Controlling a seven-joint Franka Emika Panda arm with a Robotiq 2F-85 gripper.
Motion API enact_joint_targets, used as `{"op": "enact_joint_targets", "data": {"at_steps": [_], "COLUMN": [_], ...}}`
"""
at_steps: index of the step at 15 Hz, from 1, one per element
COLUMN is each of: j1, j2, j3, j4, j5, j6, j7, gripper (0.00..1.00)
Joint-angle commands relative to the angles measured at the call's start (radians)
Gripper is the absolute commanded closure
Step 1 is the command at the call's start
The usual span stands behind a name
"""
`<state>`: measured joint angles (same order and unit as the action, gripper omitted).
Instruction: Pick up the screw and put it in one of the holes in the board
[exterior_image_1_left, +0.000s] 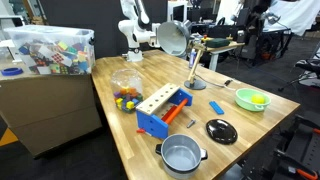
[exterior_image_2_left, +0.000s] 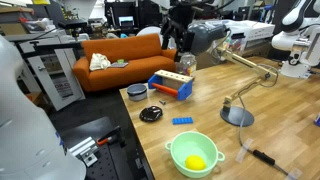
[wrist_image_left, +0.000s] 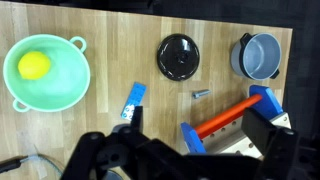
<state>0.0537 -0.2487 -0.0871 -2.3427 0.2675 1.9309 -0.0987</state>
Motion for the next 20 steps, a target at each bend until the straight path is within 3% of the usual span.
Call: {"op": "enact_joint_targets", "data": {"at_steps": [1,11,20], "j1": [-0.019,-0.002,-0.003], "j2": [0.001,0.028,0.024], "j3": [0.018,0.084,0.091], "j4": [0.002,0.009,0.002], "j5": [0.004,-0.122,-0.107], "j6": [-0.003,0.054,0.045], "j7": [-0.004,-0.009,-0.001], "gripper": [0.00,0.00,0.00]}}
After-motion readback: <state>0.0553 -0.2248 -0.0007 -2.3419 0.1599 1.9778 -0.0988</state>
